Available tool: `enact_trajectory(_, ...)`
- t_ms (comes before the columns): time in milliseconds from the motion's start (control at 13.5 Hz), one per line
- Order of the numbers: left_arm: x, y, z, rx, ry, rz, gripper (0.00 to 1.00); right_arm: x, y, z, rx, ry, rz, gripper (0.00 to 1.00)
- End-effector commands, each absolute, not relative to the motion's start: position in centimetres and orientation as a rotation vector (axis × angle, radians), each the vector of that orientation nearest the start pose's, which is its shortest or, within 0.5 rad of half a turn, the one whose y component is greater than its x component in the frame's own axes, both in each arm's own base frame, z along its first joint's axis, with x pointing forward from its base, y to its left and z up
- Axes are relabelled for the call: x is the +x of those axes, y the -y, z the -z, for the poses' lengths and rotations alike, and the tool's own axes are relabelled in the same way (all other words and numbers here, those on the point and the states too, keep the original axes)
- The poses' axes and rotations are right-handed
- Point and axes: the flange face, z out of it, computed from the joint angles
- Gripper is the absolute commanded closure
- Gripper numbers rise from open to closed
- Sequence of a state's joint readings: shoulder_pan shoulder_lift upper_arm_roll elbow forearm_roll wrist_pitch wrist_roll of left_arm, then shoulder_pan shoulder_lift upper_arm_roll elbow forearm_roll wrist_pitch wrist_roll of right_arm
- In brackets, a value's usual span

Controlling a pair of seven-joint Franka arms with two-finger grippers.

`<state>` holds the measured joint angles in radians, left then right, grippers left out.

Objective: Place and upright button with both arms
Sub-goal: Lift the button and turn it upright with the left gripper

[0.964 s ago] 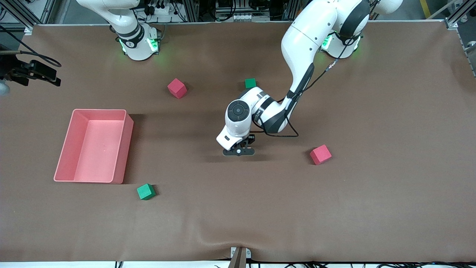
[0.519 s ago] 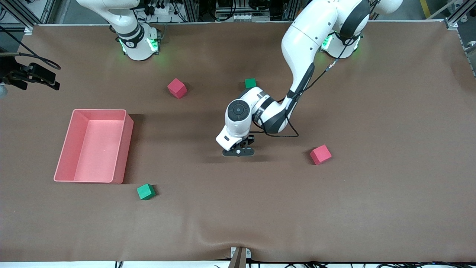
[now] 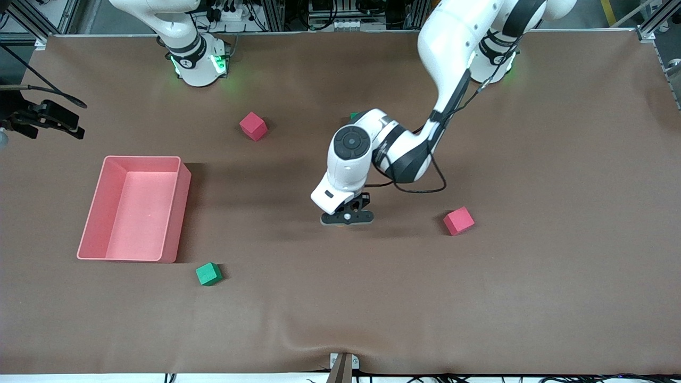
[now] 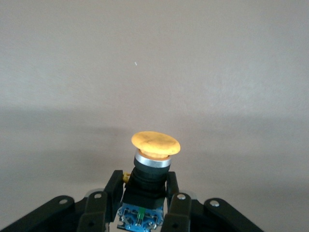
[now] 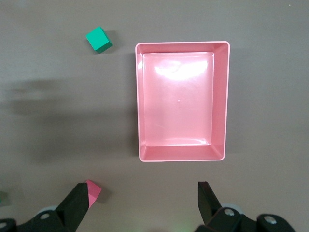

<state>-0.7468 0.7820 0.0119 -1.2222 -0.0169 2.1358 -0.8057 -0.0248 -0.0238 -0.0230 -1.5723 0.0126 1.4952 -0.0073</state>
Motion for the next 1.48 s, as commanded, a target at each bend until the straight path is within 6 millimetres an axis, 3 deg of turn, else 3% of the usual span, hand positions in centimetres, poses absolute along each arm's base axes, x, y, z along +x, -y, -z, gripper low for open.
enact_trajectory(0,56.3,50.7,-35.4,-3.2,0.288,0.216,1.0,53.3,4.4,-64.1,-3.13,-0.126,-0.064,0.0)
enact_trajectory(74,55.8,51.1,-36.3,-3.161,0.382,0.29,1.0,53.2,4.5,-64.3,-3.122,-0.13,-0.068,0.0)
enact_trajectory(297,53.3,53.9,-36.3,-3.01,0.578,0.574,1.0,53.1,4.2,-64.9,-3.118,-0.124,-0.056,0.0)
enact_trajectory(519,50.2,56.9,-35.2,-2.95,0.689,0.713,1.0,53.0,4.4,-65.6,-3.119,-0.124,-0.039,0.0)
enact_trajectory(742,48.5,58.3,-35.5,-2.903,0.847,0.841,1.0,52.9,4.7,-65.4,-3.119,-0.136,-0.056,0.0)
enact_trajectory(964,46.8,58.8,-33.3,-2.783,0.914,1.0,1.0,52.9,4.8,-65.5,-3.117,-0.141,-0.054,0.0)
enact_trajectory(1187,45.0,58.5,-29.7,-2.675,0.853,1.14,1.0,52.9,4.8,-65.5,-3.117,-0.141,-0.054,0.0)
enact_trajectory(1409,43.2,59.0,-26.1,-2.544,0.905,1.314,1.0,52.9,4.8,-65.5,-3.117,-0.138,-0.056,0.0)
